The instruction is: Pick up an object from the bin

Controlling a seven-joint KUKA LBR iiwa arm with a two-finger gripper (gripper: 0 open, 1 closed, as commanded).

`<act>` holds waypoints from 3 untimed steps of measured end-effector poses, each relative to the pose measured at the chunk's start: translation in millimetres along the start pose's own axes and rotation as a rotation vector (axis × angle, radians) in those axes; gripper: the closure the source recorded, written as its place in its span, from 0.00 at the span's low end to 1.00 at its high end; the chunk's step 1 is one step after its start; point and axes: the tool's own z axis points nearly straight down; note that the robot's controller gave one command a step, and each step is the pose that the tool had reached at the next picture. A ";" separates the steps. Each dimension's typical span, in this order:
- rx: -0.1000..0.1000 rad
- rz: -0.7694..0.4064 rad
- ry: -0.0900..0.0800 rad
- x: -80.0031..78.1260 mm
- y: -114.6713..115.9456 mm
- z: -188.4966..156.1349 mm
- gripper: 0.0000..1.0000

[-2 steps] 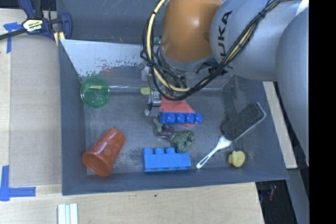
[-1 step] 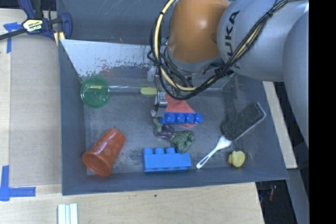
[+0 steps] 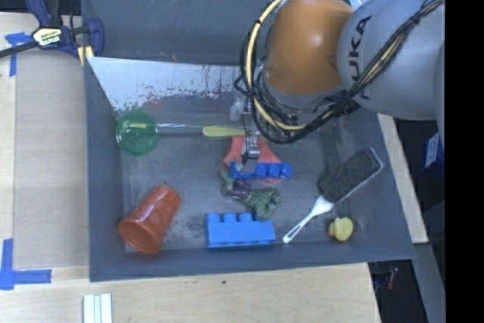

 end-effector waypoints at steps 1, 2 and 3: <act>-0.001 -0.040 -0.002 9.2 -59.0 33.0 0.00; 0.000 -0.124 -0.011 12.8 -43.9 77.6 0.00; 0.002 -0.016 -0.011 15.2 -65.5 94.3 1.00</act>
Offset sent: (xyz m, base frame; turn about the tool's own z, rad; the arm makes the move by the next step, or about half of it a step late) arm -0.0155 -0.0398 -0.0825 -0.1274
